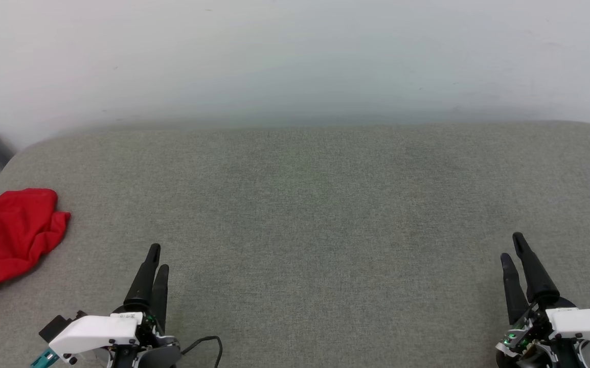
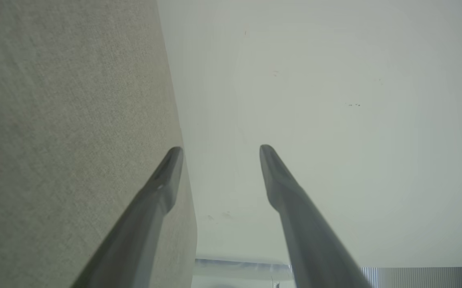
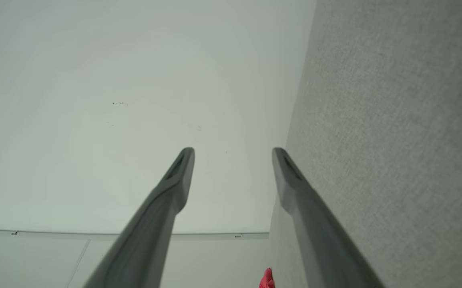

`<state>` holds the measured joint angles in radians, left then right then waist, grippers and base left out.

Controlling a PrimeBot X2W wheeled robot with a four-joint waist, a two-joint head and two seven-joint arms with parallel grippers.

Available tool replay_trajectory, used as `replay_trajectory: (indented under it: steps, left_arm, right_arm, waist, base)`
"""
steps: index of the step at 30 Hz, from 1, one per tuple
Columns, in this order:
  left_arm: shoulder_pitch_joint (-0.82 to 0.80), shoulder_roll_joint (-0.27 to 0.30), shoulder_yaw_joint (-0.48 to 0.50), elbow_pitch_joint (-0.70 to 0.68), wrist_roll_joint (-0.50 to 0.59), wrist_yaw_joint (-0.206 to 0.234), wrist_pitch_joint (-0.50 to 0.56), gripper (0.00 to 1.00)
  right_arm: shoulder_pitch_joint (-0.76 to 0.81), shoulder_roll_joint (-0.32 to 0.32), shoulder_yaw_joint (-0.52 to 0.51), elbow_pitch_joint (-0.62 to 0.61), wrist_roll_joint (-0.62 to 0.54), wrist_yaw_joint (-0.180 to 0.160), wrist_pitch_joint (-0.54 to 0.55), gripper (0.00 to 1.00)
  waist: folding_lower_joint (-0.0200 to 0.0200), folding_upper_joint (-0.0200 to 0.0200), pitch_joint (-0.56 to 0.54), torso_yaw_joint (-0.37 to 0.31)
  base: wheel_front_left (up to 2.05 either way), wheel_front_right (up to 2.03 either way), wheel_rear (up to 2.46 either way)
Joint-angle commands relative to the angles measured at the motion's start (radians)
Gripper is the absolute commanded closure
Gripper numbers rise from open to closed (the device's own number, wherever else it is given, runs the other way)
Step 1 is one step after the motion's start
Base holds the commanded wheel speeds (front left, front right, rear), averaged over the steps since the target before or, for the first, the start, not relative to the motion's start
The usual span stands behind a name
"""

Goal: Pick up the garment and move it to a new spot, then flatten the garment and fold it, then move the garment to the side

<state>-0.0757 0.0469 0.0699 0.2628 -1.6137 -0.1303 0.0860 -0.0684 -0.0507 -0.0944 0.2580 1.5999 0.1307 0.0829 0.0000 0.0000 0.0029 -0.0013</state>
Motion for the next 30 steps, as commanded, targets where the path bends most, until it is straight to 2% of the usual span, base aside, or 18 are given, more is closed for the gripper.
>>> replay_trajectory:
  steps: [1,8,17,30]
  left_arm:
    - [-0.020,0.002,-0.017,-0.025,0.004,0.000,-0.013,0.00]
    - [-0.021,0.012,-0.062,-0.044,0.095,0.000,-0.050,0.00]
    - [-0.009,0.003,-0.064,-0.103,0.342,0.000,-0.089,0.00]
    - [0.008,0.003,-0.093,-0.133,0.630,0.002,-0.139,0.00]
  right_arm:
    - [-0.006,-0.002,0.008,-0.027,-0.018,0.000,-0.014,0.00]
    - [0.006,-0.003,0.007,-0.055,-0.123,0.000,-0.048,0.00]
    - [0.017,-0.005,0.033,-0.105,-0.346,0.000,-0.086,0.00]
    - [0.040,-0.006,0.047,-0.129,-0.674,0.000,-0.120,0.00]
  waist:
    - [0.0000,0.0000,0.000,0.000]
    - [0.0000,0.0000,-0.002,-0.002]
    - [0.0000,0.0000,-0.003,-0.003]
    - [0.0000,0.0000,-0.008,-0.005]
  base:
    - [0.00,0.00,0.00]
    - [0.00,0.00,0.00]
    - [0.00,0.00,0.00]
    - [0.00,0.00,0.00]
